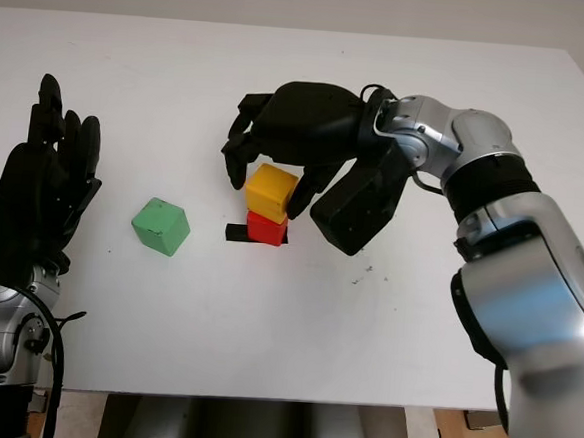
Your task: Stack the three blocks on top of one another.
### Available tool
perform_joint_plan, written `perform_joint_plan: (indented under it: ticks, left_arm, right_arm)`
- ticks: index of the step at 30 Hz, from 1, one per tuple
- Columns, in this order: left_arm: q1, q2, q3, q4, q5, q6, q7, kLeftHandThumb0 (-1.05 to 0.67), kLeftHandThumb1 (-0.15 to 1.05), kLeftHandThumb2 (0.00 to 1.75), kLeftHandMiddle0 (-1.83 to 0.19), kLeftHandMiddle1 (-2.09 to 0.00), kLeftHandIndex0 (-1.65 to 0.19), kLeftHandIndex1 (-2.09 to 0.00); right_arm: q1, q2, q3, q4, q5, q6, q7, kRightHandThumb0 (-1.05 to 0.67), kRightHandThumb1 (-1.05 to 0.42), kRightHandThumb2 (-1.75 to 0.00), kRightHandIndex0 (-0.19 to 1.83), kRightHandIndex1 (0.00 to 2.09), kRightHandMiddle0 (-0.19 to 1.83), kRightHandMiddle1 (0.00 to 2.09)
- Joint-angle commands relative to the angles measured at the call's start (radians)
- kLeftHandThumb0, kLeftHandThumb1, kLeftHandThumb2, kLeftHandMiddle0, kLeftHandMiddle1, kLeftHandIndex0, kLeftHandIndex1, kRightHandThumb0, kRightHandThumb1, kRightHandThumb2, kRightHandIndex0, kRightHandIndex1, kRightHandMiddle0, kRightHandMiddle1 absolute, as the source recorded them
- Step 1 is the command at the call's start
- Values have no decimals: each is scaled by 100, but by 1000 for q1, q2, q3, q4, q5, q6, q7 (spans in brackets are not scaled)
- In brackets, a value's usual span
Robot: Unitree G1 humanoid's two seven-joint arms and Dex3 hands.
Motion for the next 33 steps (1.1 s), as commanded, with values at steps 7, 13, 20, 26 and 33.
perform_joint_plan:
  ticks: [7, 13, 20, 26, 33]
  left_arm:
    - [2, -10, 1, 2, -1, -20, 3, -69, 105, 45, 19, 0, 19, -1]
    - [5, -7, -1, 0, 5, -20, 3, -69, 105, 45, 19, 0, 19, -1]
    - [7, -8, 2, -10, -4, -9, -4, -69, 105, 45, 19, 0, 19, 0]
    - [13, 4, 10, -18, -14, -5, -19, -69, 105, 42, 19, 0, 19, 0]
    - [12, 60, 16, -20, -22, 0, -88, -65, 105, 38, 16, -4, 13, -4]
  right_arm:
    - [9, 0, 8, -12, -12, 18, -8, -77, -85, -6, 0, 6, 4, 16]
    - [-7, -12, 19, -23, -19, 30, 36, -82, -84, -5, -10, 2, -5, 9]
    - [-8, -24, -89, -43, 208, 129, 341, -93, -84, -6, -19, 0, -19, 0]
    - [135, -16, -351, -128, 623, 314, 495, -94, -104, -37, -19, 0, -19, 0]
    - [316, 29, -534, -247, 847, 514, 481, -78, -105, -64, -18, 2, -18, 3]
